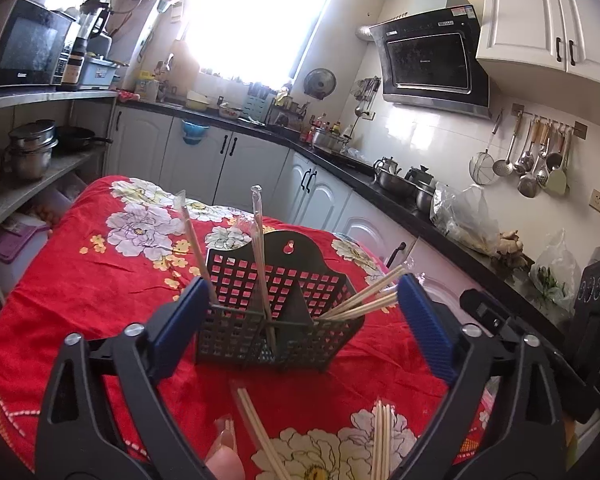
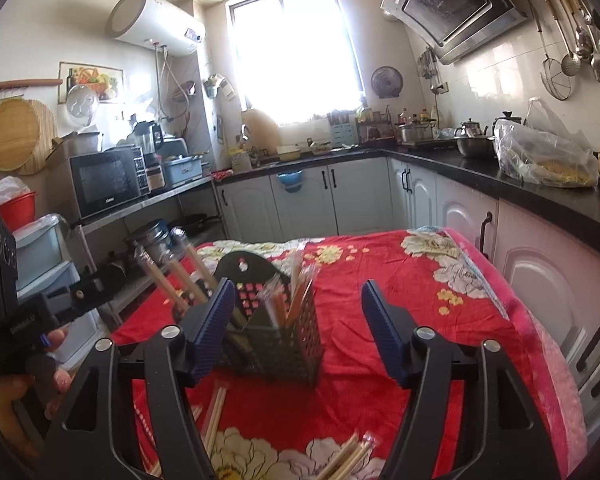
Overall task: Organize utensils
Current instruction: 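Move both tools back down toward the remaining wooden chopsticks beside the caddy, then close the left tool on a wooden chopstick while the right tool grasps another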
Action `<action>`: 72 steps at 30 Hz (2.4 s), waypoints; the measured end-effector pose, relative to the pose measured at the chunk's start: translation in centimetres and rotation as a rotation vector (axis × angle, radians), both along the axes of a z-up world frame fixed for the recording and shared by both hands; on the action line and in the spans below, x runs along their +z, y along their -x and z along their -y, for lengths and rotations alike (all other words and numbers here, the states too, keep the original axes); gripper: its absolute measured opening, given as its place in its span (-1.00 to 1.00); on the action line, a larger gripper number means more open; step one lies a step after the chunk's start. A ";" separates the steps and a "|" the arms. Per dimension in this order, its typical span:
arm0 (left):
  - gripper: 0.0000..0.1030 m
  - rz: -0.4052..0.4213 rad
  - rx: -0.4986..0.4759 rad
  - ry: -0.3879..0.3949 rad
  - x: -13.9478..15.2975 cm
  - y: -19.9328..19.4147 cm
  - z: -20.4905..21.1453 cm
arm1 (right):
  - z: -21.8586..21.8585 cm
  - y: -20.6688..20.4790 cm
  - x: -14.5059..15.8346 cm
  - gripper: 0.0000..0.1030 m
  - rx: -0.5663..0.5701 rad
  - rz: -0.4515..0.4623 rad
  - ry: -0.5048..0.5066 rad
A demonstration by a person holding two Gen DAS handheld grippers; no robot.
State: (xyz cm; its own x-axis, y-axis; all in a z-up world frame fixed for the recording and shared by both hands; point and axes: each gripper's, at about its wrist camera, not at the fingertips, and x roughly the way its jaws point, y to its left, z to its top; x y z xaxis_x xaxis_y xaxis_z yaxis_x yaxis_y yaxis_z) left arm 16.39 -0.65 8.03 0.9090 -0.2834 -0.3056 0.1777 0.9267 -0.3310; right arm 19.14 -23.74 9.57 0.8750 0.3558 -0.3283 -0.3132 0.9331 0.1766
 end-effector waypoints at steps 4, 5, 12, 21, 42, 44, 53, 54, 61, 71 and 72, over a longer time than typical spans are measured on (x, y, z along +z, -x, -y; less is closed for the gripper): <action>0.79 -0.003 -0.002 -0.004 -0.2 0.8 -0.2 | -0.3 0.9 -0.5 0.32 0.019 -0.021 0.013; 0.79 -0.006 -0.001 -0.005 -0.4 1.0 -0.3 | -0.4 1.2 -0.7 0.34 0.025 -0.028 0.020; 0.79 -0.051 -0.007 0.007 -1.5 1.8 -1.0 | -0.9 2.4 -1.5 0.45 0.050 -0.067 0.029; 0.79 -0.119 -0.017 0.007 -3.5 2.0 -1.5 | -1.4 3.4 -3.0 0.51 0.074 -0.121 0.062; 0.79 -0.269 -0.083 -0.012 -8.2 0.4 0.7 | 0.1 4.4 -7.7 0.52 0.055 -0.266 0.086; 0.79 -0.280 -0.089 -0.011 -8.5 0.3 0.9 | 0.3 4.3 -8.3 0.52 0.051 -0.289 0.076; 0.78 -0.365 -0.190 -0.035 -11.1 -0.5 3.5 | 1.9 2.8 -10.9 0.13 0.004 -0.401 0.053; 0.72 -0.373 -0.204 -0.036 -11.3 -0.6 3.8 | 2.1 2.6 -11.2 0.07 -0.005 -0.414 0.051; 0.40 -0.477 -0.222 -0.040 -12.7 -2.9 3.9 | 2.8 0.3 -12.9 -0.24 -0.057 -0.505 0.074; 0.27 -0.585 -0.183 -0.058 -14.0 -6.8 2.9 | 2.7 -2.3 -14.4 -0.35 -0.056 -0.585 0.068; 0.27 -0.593 -0.170 -0.071 -14.2 -7.3 2.9 | 2.7 -2.5 -14.5 -0.35 -0.056 -0.589 0.066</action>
